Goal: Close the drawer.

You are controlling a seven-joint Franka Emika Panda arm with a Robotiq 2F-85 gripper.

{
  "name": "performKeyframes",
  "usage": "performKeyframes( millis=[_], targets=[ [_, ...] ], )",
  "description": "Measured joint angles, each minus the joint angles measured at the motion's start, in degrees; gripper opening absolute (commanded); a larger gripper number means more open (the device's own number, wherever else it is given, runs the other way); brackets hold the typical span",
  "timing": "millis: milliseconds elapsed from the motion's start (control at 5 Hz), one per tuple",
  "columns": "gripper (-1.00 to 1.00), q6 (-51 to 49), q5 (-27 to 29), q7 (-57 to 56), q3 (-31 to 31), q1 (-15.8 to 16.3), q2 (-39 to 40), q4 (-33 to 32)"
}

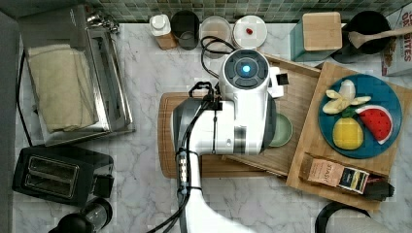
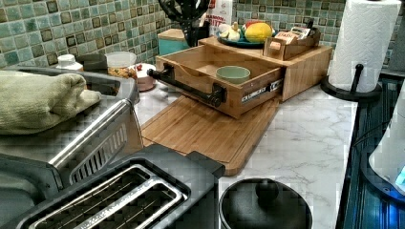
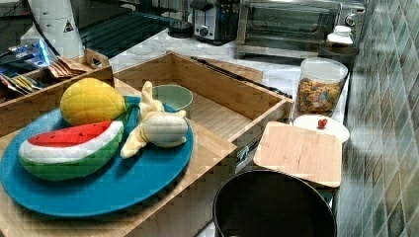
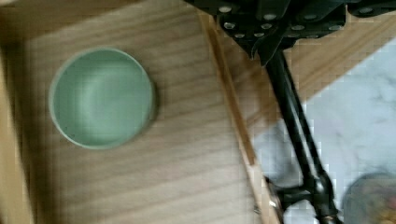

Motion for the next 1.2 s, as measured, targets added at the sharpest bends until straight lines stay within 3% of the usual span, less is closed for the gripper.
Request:
performKeyframes(
  millis=[400,800,1200],
  targets=[
    [-1.0,6.6,-0.1,0.5,2.3,1.1,2.6,-0.1],
    [-1.0,6.3,-1.2,0.9,4.3,2.9,3.5,0.0],
    [-1.0,4.3,-4.3,0.9,6.9,4.2,10.2,4.5]
  ],
)
